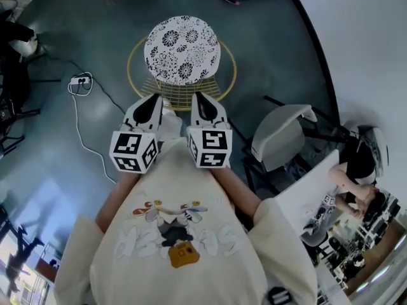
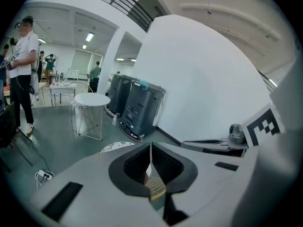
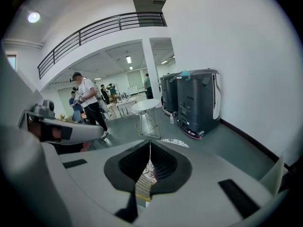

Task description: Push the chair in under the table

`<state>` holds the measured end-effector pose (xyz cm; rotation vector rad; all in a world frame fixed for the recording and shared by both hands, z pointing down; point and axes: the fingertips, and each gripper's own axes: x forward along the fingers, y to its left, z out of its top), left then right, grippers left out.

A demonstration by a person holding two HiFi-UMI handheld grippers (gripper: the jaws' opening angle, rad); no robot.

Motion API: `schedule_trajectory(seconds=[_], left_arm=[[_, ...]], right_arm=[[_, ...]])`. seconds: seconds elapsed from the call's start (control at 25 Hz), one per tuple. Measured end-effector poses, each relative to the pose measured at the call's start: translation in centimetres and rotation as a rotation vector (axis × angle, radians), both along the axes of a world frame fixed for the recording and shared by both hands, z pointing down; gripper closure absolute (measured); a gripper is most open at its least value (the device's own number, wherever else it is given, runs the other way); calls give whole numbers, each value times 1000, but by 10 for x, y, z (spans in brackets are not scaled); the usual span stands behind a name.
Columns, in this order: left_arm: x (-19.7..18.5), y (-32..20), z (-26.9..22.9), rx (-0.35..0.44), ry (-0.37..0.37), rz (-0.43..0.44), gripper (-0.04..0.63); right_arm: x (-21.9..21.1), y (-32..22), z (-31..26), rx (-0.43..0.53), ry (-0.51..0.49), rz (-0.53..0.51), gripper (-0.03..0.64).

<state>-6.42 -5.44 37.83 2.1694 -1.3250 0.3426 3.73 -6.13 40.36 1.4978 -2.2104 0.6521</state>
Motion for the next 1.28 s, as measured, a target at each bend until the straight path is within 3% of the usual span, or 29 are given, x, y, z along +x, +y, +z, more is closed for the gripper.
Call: schedule_trajectory(seconds=[0.36, 0.68, 0.84, 1.08, 1.28], left_arm=[[-23, -34, 5, -9, -4, 65, 575], [-31, -37, 70, -88, -117, 181, 574], [-14, -21, 113, -127, -203, 403, 574], [11, 5, 162, -167, -279, 703, 571], [24, 33, 203, -229, -352, 924, 503]], right_arm=[[-19, -34, -1, 8, 44, 25, 608], [-30, -17, 56, -158, 129, -153, 606], [-35, 0, 91, -226, 149, -243, 603], [-34, 25, 149, -313, 269, -428, 510], [-25, 45, 190, -374, 360, -588, 479]])
